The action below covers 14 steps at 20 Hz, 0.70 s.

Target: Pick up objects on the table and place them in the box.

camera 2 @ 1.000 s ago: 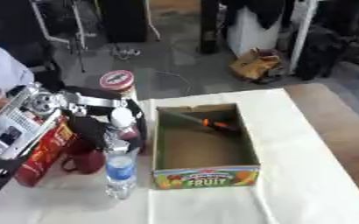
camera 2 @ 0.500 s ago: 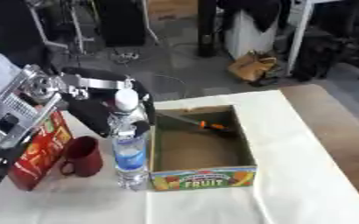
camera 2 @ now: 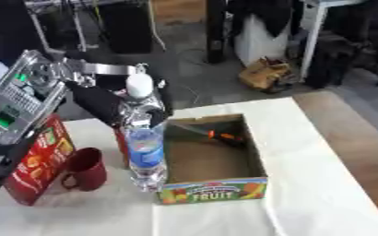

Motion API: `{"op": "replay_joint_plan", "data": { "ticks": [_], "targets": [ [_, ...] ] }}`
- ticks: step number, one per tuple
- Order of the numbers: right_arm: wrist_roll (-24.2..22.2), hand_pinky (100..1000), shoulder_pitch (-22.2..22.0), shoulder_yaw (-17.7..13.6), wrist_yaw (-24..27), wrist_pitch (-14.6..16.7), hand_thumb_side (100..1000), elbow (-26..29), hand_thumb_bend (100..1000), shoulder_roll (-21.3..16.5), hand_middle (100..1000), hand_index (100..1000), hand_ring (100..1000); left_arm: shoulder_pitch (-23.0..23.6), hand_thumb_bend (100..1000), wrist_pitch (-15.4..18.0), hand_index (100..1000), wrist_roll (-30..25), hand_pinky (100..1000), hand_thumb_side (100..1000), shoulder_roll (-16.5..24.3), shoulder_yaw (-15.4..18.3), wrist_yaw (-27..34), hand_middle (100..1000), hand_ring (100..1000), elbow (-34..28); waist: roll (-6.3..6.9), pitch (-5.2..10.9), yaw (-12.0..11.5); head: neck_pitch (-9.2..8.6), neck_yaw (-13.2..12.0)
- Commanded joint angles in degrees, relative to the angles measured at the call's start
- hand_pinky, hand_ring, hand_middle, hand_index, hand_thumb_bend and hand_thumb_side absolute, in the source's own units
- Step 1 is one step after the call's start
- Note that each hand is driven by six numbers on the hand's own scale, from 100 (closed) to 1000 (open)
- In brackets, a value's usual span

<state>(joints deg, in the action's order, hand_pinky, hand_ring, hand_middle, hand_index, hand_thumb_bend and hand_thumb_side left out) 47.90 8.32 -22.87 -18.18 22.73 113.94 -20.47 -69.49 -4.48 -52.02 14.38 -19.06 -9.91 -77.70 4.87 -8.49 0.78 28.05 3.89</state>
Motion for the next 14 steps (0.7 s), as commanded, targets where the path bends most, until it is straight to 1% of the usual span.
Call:
{"op": "replay_joint_plan", "data": {
  "ticks": [1, 8, 14],
  "targets": [
    [4.1, 759, 0.6, 0.2, 0.4, 3.9, 1000, 0.7, 100, -2.2, 697, 737, 842, -2.9, 100, 0.0, 462, 0.2, 100, 450, -0.7, 2.6, -0.9, 100, 100, -0.1, -0.25, 1.16, 0.2, -0.09, 0.1],
    [4.1, 760, 0.9, 0.6, 0.7, 4.1, 1000, 0.7, 100, -2.2, 696, 737, 842, -4.7, 100, 0.4, 460, 5.2, 100, 496, -5.0, 5.0, -4.8, 100, 100, 4.3, -0.28, 0.98, 1.3, -0.30, -0.7],
    [4.1, 760, 1.2, 0.9, 0.9, 4.3, 1000, 0.7, 100, -2.3, 695, 737, 843, -5.8, 100, 2.5, 458, 10.1, 100, 505, -8.2, 6.7, -11.3, 100, 100, 9.1, -0.19, 0.71, 2.4, -0.62, -1.4]
  ]
}}
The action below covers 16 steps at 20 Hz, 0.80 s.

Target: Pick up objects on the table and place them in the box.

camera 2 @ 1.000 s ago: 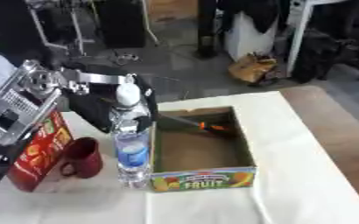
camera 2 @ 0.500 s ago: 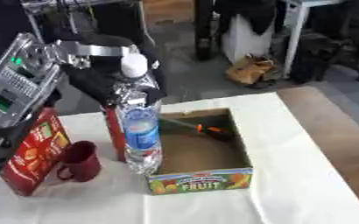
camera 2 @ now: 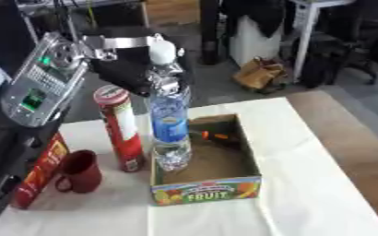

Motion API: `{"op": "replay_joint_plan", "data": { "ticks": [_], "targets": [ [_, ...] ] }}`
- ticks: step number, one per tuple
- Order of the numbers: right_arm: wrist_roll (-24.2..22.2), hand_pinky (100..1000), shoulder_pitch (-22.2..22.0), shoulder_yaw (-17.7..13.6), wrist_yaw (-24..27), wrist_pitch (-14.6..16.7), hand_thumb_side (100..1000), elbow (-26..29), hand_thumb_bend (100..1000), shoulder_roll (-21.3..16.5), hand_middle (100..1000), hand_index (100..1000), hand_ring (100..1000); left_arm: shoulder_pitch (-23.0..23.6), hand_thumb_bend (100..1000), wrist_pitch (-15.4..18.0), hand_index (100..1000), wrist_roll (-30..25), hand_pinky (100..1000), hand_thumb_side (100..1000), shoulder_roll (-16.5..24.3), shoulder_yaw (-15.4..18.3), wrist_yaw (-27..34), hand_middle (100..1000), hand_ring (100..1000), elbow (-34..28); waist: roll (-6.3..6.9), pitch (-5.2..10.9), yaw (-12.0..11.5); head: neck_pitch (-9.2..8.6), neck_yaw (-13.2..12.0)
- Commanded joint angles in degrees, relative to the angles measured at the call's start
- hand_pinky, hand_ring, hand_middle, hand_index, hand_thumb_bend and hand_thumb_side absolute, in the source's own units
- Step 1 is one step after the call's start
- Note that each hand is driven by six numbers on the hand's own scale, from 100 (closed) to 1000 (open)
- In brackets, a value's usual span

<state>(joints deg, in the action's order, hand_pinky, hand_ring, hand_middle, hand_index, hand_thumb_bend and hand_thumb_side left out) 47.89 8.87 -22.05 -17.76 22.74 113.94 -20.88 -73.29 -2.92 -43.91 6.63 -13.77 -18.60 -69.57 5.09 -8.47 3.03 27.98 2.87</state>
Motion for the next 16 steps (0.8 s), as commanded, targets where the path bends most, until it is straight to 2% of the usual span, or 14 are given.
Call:
{"op": "replay_joint_plan", "data": {
  "ticks": [1, 9, 16],
  "targets": [
    [4.1, 760, 0.7, 0.1, 0.5, 4.3, 1000, 0.7, 100, -1.8, 695, 737, 843, -2.1, 100, 1.5, 458, 2.7, 100, 505, -0.8, 1.5, -3.9, 100, 100, 1.6, -0.39, 0.64, 0.2, -0.61, -0.5],
    [4.1, 760, 1.2, 0.4, 0.6, 4.6, 1000, 0.7, 100, -1.8, 694, 737, 843, -2.0, 100, 4.6, 458, 9.6, 100, 531, -3.9, 3.2, -12.1, 100, 100, 6.4, -0.33, -0.10, 1.8, -1.90, -1.2],
    [4.1, 760, 1.7, 0.7, 0.7, 5.0, 1000, 0.7, 100, -1.6, 692, 735, 843, -1.0, 100, 5.5, 461, 15.4, 100, 533, -6.7, 5.0, -17.2, 100, 100, 11.3, -0.47, -1.01, 2.9, -2.97, -1.6]
  ]
}}
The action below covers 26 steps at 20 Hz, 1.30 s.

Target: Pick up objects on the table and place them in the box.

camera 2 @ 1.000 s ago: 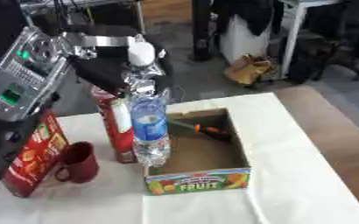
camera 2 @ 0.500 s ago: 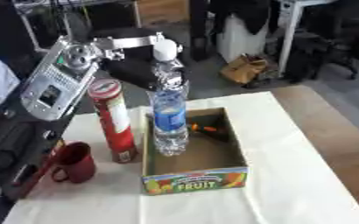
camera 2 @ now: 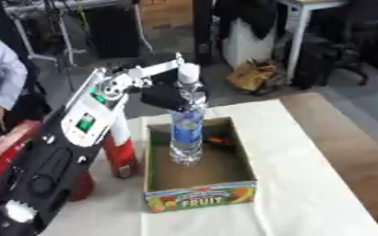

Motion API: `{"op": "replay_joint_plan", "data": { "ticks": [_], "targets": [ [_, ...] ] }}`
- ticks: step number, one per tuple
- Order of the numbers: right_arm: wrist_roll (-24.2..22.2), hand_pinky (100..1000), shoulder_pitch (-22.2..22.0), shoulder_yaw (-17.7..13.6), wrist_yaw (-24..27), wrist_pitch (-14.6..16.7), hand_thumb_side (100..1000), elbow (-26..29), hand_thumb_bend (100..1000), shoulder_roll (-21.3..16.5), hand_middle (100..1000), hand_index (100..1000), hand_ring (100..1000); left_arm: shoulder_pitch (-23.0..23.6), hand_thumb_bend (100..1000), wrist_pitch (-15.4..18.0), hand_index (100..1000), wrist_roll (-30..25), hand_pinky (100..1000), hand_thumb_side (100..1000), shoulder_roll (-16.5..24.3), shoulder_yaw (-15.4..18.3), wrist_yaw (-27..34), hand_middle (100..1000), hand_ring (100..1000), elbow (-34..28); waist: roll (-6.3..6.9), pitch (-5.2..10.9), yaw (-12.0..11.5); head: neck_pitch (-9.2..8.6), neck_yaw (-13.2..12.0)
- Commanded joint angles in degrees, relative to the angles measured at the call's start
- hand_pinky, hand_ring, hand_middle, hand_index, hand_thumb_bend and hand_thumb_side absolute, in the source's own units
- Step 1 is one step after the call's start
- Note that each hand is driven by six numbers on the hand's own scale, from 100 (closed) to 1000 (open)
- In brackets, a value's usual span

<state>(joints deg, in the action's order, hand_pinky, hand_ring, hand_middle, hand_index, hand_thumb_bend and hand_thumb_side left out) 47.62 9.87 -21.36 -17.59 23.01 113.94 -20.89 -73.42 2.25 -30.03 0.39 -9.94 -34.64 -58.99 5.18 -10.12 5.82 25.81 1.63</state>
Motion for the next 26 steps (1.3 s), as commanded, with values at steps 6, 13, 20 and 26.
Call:
{"op": "replay_joint_plan", "data": {
  "ticks": [6, 13, 20, 26],
  "targets": [
    [4.4, 761, 0.9, 0.0, 0.6, 5.0, 1000, 0.7, 100, -1.4, 691, 735, 843, 0.2, 100, 0.6, 587, 3.6, 100, 343, -1.9, 2.1, -2.8, 257, 145, 4.3, -0.71, 0.21, 0.6, -1.15, -0.5],
    [4.4, 761, 1.2, 0.1, 0.6, 5.2, 1000, 0.7, 100, -1.3, 692, 735, 844, 0.8, 100, 2.3, 765, 4.6, 316, 341, -2.7, 2.7, -9.0, 527, 503, 7.0, -0.82, -0.21, 1.0, -1.33, -0.6],
    [4.4, 761, 1.4, 0.2, 0.7, 5.6, 1000, 0.7, 100, -1.4, 693, 735, 844, 1.2, 100, 3.5, 885, 5.2, 615, 670, -3.1, 2.9, -13.9, 796, 775, 8.0, -0.97, -0.55, 1.2, -1.34, -0.6],
    [4.4, 761, 1.5, 0.3, 0.9, 5.9, 1000, 0.7, 100, -1.5, 692, 735, 844, 1.4, 100, 5.4, 928, 3.5, 663, 906, -3.8, 3.5, -13.3, 829, 810, 8.5, -0.98, -0.74, 1.3, -1.21, -0.5]
  ]
}}
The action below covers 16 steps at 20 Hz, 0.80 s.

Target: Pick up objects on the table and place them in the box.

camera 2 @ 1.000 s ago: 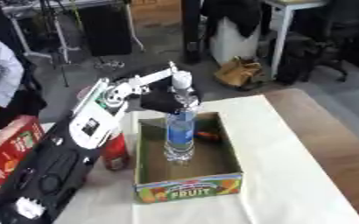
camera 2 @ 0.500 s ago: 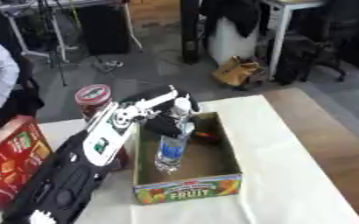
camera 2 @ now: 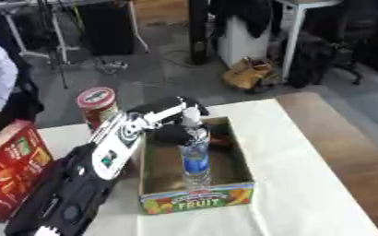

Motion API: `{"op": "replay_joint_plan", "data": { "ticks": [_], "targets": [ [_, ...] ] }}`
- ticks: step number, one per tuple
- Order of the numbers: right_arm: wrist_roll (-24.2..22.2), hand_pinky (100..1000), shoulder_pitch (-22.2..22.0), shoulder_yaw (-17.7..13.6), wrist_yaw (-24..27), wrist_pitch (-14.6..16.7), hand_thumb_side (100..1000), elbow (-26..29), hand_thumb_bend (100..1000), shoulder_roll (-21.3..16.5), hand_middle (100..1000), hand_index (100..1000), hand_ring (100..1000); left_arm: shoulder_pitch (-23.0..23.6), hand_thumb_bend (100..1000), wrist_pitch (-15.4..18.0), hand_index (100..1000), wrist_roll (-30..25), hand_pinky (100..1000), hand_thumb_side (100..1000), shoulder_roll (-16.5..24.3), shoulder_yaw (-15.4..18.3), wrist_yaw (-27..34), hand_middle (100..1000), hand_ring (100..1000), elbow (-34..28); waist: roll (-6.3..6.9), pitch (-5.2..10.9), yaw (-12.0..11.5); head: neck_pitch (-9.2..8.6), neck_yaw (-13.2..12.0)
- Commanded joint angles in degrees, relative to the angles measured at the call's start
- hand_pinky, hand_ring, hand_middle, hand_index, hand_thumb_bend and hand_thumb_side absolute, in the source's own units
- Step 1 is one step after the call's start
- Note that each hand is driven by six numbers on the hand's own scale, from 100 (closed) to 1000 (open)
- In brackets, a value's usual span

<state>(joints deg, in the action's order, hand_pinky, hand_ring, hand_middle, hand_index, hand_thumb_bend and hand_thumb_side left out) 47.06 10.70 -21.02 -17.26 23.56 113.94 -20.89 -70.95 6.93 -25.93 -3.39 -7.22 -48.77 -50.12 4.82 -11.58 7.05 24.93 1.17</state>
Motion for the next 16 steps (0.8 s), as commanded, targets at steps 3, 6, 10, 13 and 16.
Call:
{"op": "replay_joint_plan", "data": {
  "ticks": [3, 6, 10, 13, 16],
  "targets": [
    [4.9, 761, 0.9, 0.0, 0.6, 5.4, 1000, 0.7, 100, -1.5, 692, 734, 844, -0.8, 100, 0.7, 969, -1.2, 725, 1000, -0.5, 1.2, 2.4, 882, 860, 0.1, -0.63, 0.61, 0.4, -0.50, -0.1],
    [4.9, 761, 1.0, 0.0, 0.7, 5.5, 1000, 0.7, 100, -1.5, 691, 734, 844, -0.7, 100, 0.5, 1000, -1.0, 815, 1000, -0.9, 1.4, 2.2, 963, 928, 0.4, -0.60, 0.53, 0.6, -0.58, -0.2],
    [4.9, 761, 0.9, 0.0, 0.7, 5.5, 1000, 0.7, 100, -1.5, 691, 734, 844, -0.9, 100, 1.4, 1000, -1.1, 1000, 1000, -1.2, 1.6, 2.2, 1000, 1000, 0.3, -0.56, 0.49, 0.7, -0.38, -0.1],
    [4.9, 760, 0.9, 0.0, 0.7, 5.5, 1000, 0.7, 100, -1.5, 691, 733, 844, -1.2, 100, 2.0, 1000, -1.2, 1000, 1000, -1.2, 1.5, 1.5, 1000, 1000, 0.1, -0.50, 0.52, 0.7, -0.20, -0.1],
    [4.9, 760, 1.0, 0.0, 0.8, 5.5, 1000, 0.7, 100, -1.6, 691, 733, 844, -1.3, 100, 2.2, 1000, -0.8, 1000, 1000, -1.4, 1.6, 0.2, 1000, 1000, -0.1, -0.48, 0.56, 0.7, -0.03, -0.1]
  ]
}}
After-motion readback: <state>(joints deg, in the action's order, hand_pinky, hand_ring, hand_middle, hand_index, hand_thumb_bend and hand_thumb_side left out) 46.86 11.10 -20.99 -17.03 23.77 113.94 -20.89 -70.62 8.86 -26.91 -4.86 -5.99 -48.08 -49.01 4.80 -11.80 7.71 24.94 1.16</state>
